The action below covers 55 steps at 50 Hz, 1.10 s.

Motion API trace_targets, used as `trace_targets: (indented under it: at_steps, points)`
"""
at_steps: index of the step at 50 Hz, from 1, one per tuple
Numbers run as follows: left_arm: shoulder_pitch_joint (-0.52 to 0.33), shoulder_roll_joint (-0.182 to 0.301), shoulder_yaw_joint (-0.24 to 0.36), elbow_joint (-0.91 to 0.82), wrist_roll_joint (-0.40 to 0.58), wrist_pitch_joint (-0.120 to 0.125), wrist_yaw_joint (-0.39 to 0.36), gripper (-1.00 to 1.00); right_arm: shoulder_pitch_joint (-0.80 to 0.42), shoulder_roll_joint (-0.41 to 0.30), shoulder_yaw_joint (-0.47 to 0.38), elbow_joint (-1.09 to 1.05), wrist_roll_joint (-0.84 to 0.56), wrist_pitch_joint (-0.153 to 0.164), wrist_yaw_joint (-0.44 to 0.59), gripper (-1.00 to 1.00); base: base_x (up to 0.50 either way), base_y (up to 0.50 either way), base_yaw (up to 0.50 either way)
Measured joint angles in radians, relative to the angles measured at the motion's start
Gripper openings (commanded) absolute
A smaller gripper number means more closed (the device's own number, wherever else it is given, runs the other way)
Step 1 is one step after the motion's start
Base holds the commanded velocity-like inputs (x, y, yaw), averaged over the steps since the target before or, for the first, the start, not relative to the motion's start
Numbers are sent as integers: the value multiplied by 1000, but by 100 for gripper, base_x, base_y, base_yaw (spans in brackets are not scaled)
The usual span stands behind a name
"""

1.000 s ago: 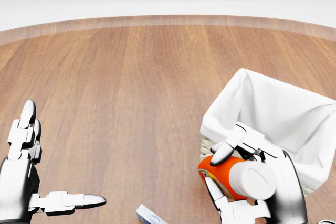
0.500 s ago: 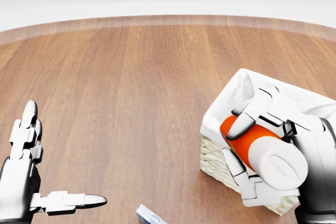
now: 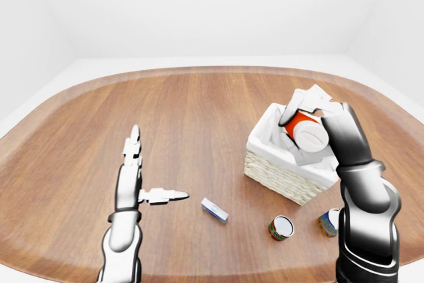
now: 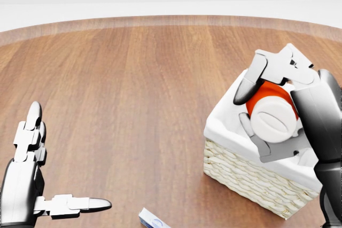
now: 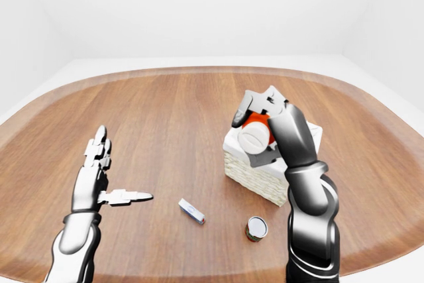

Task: Pick up the ketchup, and put it in the basket.

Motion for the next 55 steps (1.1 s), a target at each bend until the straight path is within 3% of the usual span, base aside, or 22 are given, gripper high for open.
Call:
trace_targets:
  at_steps: [16,33,55]
  points:
    - [3,-1,-21,-3,9,0,6,100,-196,-110,-34,257,-86,0,17,-100,0,0,0]
    - [3,0,-32,-10,13,0,8,100,-400,-219,-32,625,-124,0,-70,-100,0,0,0]
    - [-1,0,-35,-18,11,0,7,100,-507,-279,-11,939,-233,0,-186,-100,0,0,0]
